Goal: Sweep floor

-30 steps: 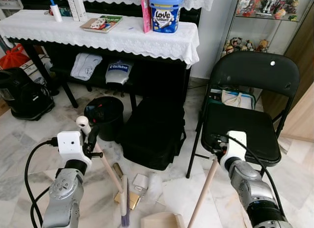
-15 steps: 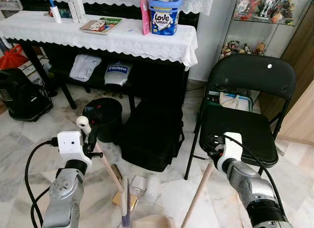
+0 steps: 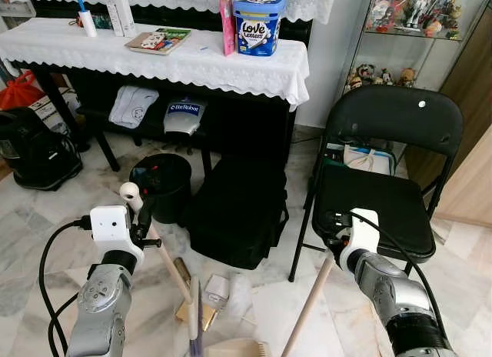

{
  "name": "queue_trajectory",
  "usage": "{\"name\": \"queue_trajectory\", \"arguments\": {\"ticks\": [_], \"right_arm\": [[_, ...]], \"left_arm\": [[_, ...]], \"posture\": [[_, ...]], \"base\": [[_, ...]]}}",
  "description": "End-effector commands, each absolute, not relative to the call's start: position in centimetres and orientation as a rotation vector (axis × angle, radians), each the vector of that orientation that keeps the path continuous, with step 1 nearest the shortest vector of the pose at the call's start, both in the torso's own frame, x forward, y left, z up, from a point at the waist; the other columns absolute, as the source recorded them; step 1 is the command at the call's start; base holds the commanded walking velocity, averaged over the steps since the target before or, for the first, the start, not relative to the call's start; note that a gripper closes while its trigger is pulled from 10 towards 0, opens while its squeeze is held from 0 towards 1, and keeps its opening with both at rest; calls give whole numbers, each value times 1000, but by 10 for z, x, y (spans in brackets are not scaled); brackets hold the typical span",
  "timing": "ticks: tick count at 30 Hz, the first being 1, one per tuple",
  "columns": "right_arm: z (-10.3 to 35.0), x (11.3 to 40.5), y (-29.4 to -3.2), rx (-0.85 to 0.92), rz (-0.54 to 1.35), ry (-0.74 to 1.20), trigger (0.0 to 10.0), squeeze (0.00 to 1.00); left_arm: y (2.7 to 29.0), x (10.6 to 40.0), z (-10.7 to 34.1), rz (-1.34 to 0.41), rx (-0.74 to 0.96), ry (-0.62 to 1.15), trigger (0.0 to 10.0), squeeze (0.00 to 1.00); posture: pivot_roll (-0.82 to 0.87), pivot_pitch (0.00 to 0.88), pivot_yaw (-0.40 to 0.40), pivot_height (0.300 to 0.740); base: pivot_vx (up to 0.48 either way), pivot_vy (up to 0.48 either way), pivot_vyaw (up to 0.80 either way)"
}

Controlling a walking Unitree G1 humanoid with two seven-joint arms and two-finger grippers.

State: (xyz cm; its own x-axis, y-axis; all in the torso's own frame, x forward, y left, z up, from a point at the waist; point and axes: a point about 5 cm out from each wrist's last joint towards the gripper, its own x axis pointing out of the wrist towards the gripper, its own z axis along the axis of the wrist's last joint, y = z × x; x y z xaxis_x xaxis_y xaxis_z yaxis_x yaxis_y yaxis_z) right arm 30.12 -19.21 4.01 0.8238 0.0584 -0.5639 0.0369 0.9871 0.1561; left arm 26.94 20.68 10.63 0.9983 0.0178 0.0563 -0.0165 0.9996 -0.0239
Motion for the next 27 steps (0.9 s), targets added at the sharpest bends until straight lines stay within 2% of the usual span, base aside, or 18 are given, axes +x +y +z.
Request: {"name": "queue_trajectory", "arguments": {"ticks": [1,2,4,13,27], "right_arm": [[54,307,-196,128,-24,487,10000,0],[66,312,-195,114,-24,390,10000,0],[73,314,-193,125,-33,335,10000,0],[89,317,-189,168,-47,189,10000,0],[104,312,-182,46,-74,-27,10000,0]], "left_arm": [[206,274,113,14,-23,-81,10000,0],[205,274,113,11,-23,-81,10000,0],[204,275,113,8,-24,-82,10000,0],[204,276,113,6,-22,-85,10000,0],[196,277,112,-4,-35,-92,10000,0]], "posture": [[8,0,10,740],[6,0,12,740],[4,0,12,740],[5,0,12,740],[2,0,10,740]], "base": [[0,0,0],[0,0,0],[0,0,0],[0,0,0],[0,0,0]]}}
